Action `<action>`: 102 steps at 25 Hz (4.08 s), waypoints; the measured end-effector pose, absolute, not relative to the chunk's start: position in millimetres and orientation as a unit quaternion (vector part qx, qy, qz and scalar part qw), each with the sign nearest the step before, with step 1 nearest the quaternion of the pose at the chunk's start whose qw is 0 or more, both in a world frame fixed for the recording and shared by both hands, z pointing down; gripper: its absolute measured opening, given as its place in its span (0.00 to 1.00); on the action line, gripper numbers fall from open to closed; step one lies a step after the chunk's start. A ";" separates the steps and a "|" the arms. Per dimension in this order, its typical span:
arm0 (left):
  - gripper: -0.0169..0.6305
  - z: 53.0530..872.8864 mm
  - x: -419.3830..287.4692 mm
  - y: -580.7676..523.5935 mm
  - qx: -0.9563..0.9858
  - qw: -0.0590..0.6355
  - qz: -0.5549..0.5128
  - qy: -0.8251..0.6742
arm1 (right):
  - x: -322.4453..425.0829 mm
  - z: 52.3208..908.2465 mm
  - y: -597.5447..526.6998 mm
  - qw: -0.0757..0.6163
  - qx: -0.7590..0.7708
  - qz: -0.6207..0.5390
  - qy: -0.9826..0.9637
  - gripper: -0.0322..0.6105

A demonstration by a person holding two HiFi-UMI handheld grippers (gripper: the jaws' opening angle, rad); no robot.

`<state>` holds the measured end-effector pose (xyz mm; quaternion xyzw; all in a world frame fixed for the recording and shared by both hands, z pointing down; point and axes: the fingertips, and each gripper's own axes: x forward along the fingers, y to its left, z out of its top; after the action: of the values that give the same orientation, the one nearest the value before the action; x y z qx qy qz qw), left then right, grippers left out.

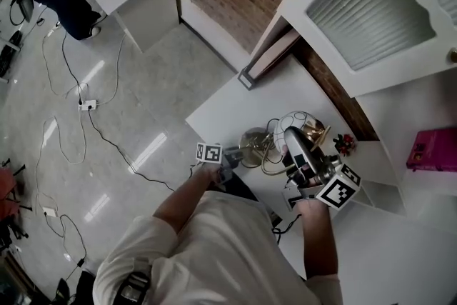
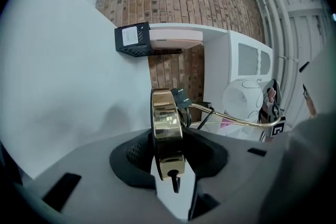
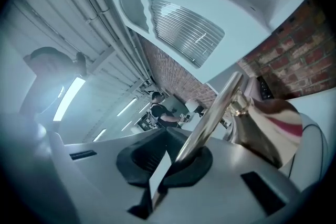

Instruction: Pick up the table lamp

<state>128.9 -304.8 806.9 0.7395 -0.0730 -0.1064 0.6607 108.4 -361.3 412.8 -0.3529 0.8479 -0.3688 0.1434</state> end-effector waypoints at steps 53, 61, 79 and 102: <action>0.25 741.0 171.4 -31.3 0.748 0.635 -0.147 -0.127 | 159.4 345.9 -43.9 0.104 -0.204 -0.311 0.922 0.06; 0.25 733.1 143.8 -5.8 0.748 0.628 -0.162 -0.144 | 134.7 343.7 -14.4 0.082 -0.197 -0.317 0.924 0.06; 0.24 712.8 61.2 26.9 0.754 0.630 -0.160 -0.102 | 45.7 330.0 30.6 0.069 -0.221 -0.308 0.923 0.06; 0.24 718.2 34.9 45.2 0.755 0.632 -0.146 -0.098 | 14.0 330.0 52.0 0.066 -0.225 -0.299 0.925 0.06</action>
<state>34.9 45.2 718.2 0.7546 -0.0985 -0.1464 0.6320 14.0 52.0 330.0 -0.2251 0.9250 -0.2991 0.0658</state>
